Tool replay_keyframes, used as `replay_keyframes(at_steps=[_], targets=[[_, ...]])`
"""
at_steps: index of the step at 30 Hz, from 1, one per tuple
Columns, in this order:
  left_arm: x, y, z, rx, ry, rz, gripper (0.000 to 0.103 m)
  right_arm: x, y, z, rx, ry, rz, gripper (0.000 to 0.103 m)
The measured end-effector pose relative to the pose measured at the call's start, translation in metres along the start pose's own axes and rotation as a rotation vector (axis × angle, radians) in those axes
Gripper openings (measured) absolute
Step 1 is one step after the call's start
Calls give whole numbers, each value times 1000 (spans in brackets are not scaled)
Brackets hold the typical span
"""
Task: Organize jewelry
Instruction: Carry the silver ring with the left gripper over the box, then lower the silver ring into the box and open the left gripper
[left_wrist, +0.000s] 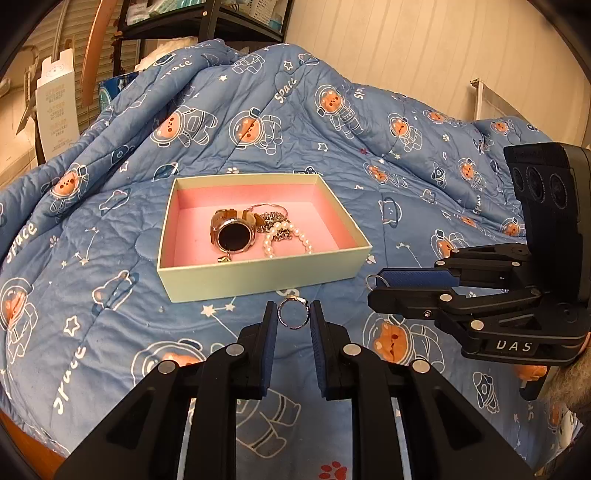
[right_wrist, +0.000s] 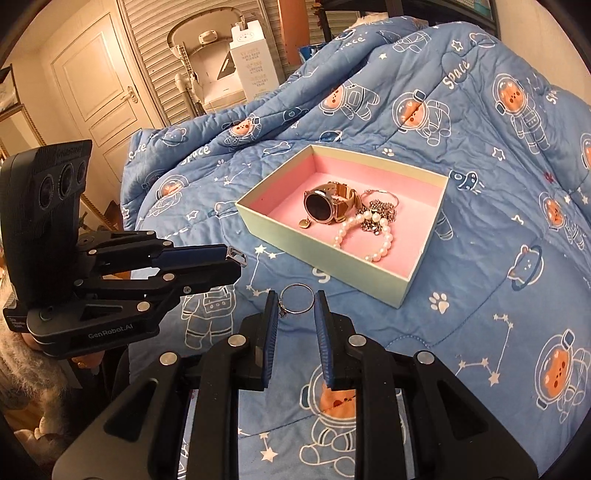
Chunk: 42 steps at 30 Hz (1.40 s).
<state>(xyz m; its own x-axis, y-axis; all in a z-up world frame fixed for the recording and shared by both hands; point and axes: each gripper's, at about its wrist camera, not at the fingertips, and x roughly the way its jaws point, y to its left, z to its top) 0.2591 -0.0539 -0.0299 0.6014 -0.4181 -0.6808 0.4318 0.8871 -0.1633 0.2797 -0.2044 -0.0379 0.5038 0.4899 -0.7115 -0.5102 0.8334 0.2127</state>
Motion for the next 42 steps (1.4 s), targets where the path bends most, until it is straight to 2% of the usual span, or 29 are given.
replay_keyframes(at_steps=[8, 18, 23, 32, 42], targets=[[5, 14, 21, 0, -4, 5, 18, 6, -5, 25, -50, 3, -25, 21], [29, 47, 47, -26, 52, 41, 17, 24, -22, 53, -77, 33, -70, 21], [42, 56, 56, 8, 88, 72, 17, 38, -32, 63, -95, 65, -99, 21], [69, 67, 71, -24, 197, 44, 18, 65, -47, 77, -58, 152, -72, 21], [94, 72, 82, 24, 342, 67, 17, 92, -61, 88, 2, 247, -30, 21]])
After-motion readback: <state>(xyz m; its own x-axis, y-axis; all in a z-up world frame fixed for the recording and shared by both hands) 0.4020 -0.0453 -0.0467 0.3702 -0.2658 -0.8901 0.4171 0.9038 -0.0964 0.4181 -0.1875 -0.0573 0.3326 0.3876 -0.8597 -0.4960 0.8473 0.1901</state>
